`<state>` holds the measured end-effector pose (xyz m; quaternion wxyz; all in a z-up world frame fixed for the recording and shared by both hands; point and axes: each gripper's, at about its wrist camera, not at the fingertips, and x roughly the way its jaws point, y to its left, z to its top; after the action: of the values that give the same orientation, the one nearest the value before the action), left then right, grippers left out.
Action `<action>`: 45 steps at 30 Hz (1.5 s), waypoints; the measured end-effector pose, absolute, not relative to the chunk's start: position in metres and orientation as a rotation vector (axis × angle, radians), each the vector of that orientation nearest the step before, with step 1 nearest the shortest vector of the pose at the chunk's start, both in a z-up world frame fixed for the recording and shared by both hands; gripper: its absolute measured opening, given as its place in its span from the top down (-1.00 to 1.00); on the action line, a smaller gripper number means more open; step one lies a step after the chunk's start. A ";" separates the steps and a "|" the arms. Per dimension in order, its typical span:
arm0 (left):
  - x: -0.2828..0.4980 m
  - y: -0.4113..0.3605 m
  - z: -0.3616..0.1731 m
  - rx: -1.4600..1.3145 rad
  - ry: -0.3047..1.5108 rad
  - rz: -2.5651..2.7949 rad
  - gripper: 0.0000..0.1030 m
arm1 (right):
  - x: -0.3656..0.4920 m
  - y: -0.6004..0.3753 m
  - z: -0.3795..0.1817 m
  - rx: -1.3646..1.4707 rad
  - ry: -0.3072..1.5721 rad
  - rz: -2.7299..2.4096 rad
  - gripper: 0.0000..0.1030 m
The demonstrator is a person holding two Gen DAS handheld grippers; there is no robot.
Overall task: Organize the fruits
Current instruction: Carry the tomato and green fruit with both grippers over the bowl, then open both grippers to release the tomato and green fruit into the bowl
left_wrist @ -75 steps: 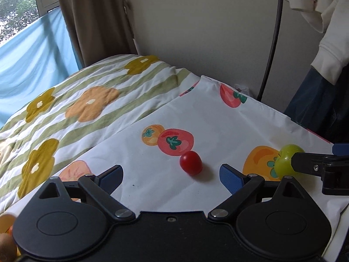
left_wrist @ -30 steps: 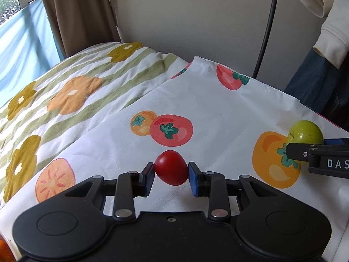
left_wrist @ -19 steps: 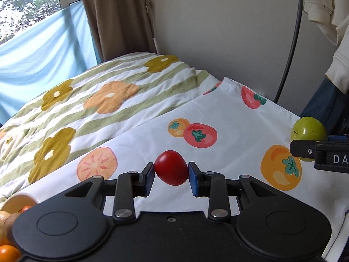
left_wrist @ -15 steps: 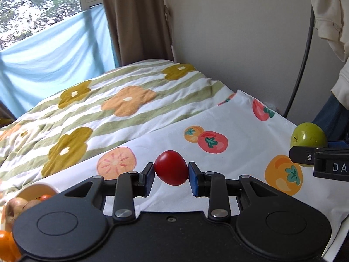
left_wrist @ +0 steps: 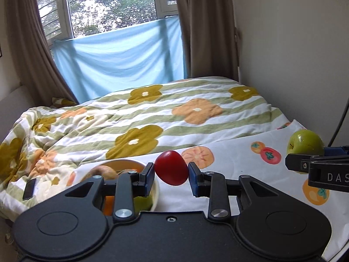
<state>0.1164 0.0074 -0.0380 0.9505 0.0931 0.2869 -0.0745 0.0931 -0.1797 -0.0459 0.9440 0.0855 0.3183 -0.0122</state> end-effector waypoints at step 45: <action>0.153 0.127 -0.108 0.069 0.756 0.092 -0.57 | 0.219 -0.036 -0.096 0.013 0.751 0.252 -0.40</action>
<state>0.1530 0.1266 -0.1081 0.9277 0.0336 0.3690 0.0449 0.2190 -0.0356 -0.0963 0.9226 0.0065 0.3657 0.1226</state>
